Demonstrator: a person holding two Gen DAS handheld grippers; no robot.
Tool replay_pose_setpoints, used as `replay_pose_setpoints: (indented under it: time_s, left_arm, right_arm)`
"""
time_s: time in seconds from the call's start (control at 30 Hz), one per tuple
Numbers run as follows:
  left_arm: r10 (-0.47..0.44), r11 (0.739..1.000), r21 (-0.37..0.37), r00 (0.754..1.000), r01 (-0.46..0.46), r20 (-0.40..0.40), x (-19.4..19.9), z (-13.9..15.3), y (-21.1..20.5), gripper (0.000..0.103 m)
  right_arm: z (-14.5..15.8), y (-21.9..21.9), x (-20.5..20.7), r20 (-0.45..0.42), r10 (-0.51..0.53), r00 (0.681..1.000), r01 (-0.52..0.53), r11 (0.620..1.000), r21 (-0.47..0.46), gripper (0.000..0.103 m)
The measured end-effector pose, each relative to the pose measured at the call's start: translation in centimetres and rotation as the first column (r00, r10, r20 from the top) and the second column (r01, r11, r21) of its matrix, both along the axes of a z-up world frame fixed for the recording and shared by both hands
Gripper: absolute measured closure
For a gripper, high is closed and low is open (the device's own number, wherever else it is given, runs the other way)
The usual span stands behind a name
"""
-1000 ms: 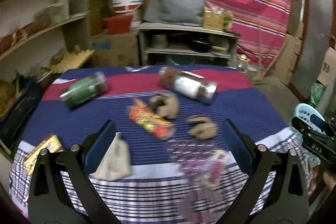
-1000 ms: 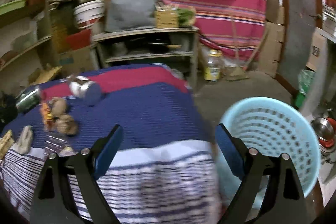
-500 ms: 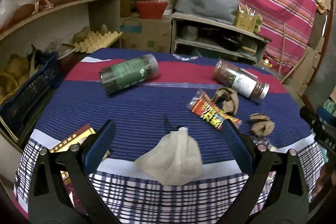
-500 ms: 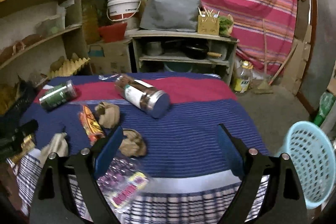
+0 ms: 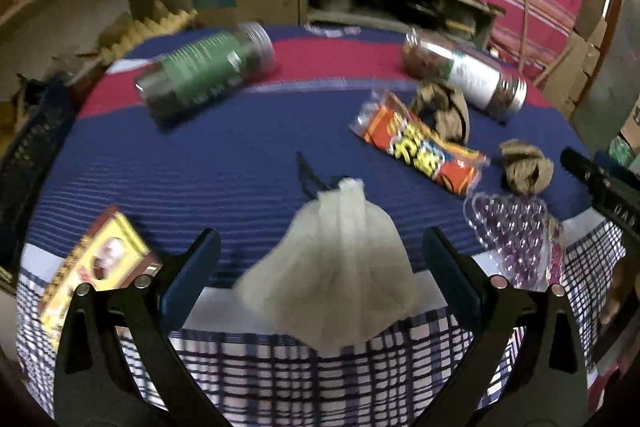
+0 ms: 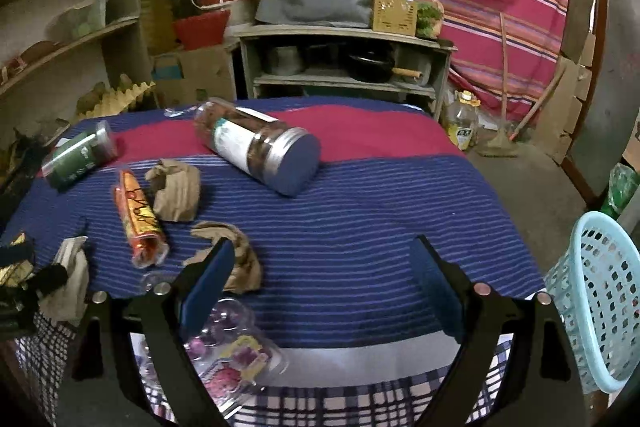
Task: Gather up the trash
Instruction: 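Grasp the beige cloth with the left tool and lift it, then grasp the crumpled brown paper with the right tool while the left tool holds the cloth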
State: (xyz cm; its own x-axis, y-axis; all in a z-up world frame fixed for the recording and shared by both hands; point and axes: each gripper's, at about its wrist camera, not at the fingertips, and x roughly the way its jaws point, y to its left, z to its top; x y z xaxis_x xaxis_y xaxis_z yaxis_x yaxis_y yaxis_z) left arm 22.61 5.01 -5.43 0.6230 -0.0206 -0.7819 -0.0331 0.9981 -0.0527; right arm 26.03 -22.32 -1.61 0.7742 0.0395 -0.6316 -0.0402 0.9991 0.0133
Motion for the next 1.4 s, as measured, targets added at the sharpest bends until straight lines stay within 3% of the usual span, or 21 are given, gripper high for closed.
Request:
replay_pose_setpoints:
  time_s: [0.07, 0.13, 0.23, 0.43, 0.73, 0.97, 1.07, 1.2, 1.3, 1.4]
  left_arm:
    - [-0.002, 1.0, 0.007, 1.0, 0.002, -0.017, 0.2, -0.6, -0.3, 0.011]
    - [-0.019, 1.0, 0.004, 0.999, 0.02, -0.034, 0.4, -1.0, -0.6, 0.03]
    - [-0.04, 0.999, 0.032, 0.999, 0.041, -0.031, 0.4, -1.1, -1.3, 0.048]
    - [-0.042, 0.996, 0.076, 0.999, 0.041, 0.01, 0.6, -0.3, -1.4, 0.073]
    - [0.094, 0.995, 0.016, 0.985, -0.097, 0.147, 0.6, 2.9, 1.8, 0.076]
    - [0.123, 0.99, 0.041, 0.98, -0.131, 0.159, 0.7, 2.9, 2.4, 0.077]
    - [0.129, 0.989, 0.048, 0.978, -0.139, 0.166, 0.6, 3.1, 2.3, 0.077]
    - [0.135, 0.988, 0.044, 0.974, -0.145, 0.181, 0.3, 3.5, 2.0, 0.076]
    - [0.13, 0.989, 0.048, 0.973, -0.141, 0.189, 0.1, 3.8, 1.5, 0.076]
    - [0.119, 0.99, 0.055, 0.974, -0.131, 0.193, -0.1, 4.0, 0.9, 0.076]
  right_arm:
    - [-0.1, 0.1, 0.0, 0.002, 0.002, 1.0, -0.002, 1.0, -0.005, 0.015]
    - [-0.2, 0.1, 0.1, 0.002, 0.004, 1.0, -0.004, 1.0, -0.009, 0.015]
    - [-0.1, 0.3, 0.2, 0.002, 0.011, 1.0, -0.011, 1.0, -0.007, 0.015]
    - [0.4, 1.4, -0.4, 0.028, 0.052, 0.998, -0.053, 0.998, 0.017, 0.015]
    - [-0.6, 4.0, 0.4, -0.015, 0.088, 0.996, -0.088, 0.996, -0.006, 0.015]
    - [-1.4, 5.2, 1.2, -0.055, 0.103, 0.993, -0.104, 0.995, -0.011, 0.018]
    - [-1.7, 5.7, 1.3, -0.067, 0.117, 0.991, -0.119, 0.993, -0.025, 0.03]
    - [-2.0, 6.0, 1.5, -0.081, 0.138, 0.987, -0.139, 0.99, -0.007, 0.04]
    - [-1.9, 6.0, 1.4, -0.082, 0.155, 0.984, -0.156, 0.988, 0.001, 0.057]
    - [-1.7, 5.8, 1.2, -0.066, 0.155, 0.986, -0.155, 0.988, 0.011, 0.058]
